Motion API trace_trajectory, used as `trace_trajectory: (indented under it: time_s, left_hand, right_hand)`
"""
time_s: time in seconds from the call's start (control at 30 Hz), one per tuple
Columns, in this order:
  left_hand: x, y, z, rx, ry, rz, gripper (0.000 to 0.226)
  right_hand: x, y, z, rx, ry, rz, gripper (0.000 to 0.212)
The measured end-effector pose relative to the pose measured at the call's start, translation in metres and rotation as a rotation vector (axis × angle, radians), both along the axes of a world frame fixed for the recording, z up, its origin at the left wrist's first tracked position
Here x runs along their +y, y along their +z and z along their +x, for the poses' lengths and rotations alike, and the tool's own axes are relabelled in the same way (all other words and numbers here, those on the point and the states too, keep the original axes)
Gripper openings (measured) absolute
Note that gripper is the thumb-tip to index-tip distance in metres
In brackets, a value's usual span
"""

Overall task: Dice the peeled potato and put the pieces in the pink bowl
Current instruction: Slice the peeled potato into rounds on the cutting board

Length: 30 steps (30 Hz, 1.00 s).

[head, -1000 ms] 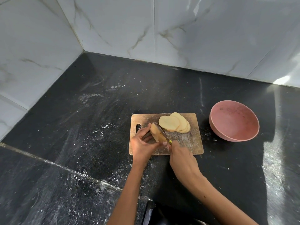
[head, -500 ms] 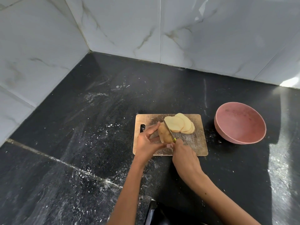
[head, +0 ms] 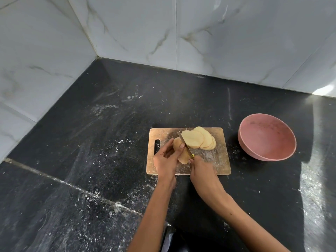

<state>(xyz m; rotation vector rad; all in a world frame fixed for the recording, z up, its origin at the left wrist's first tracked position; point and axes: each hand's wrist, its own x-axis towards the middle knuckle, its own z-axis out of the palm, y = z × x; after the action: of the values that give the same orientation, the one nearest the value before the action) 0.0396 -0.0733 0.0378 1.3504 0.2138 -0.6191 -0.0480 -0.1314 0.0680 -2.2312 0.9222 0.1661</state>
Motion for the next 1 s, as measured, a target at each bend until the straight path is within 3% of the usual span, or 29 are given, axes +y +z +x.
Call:
trace_trajectory:
  time_s: [0.43,0.67,1.0]
  left_hand:
    - [-0.005,0.004,-0.004,0.064,0.131,0.023,0.034]
    - [-0.004,0.007,0.000,0.118,0.123,0.004,0.038]
    - [-0.006,0.002,-0.002,0.078,0.147,0.016,0.035]
  right_hand:
    - [0.020,0.005,-0.011,0.085,-0.051,0.008,0.021]
    - [0.017,0.007,0.011,0.094,-0.047,-0.044,0.010]
    - [0.022,0.005,0.004,0.141,-0.067,-0.050,0.017]
